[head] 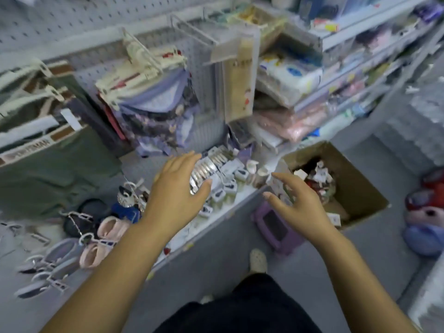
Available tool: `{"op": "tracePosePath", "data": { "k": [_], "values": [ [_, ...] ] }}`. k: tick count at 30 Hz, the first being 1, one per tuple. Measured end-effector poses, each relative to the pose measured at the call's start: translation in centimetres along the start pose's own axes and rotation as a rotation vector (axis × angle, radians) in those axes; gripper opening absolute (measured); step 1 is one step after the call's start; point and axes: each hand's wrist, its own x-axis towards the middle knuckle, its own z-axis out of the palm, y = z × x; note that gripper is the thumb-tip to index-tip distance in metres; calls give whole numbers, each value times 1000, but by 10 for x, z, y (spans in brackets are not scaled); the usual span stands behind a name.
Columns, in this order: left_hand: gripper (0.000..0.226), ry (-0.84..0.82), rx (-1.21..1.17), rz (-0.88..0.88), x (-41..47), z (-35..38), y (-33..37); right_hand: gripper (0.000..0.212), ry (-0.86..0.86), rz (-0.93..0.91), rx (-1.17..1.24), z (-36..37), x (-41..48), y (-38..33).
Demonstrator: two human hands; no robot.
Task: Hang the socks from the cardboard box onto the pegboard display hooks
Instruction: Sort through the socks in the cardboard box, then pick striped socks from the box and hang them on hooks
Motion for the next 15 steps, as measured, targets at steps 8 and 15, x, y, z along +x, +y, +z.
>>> {"op": "tracePosePath", "data": {
  "k": [8,15],
  "values": [
    [69,-205,75,57,36,80,48,49,47,361,16,-40,-11,119],
    [68,-407,127,56,133,181,104,50,55,664,60,-93,39,240]
  ]
}}
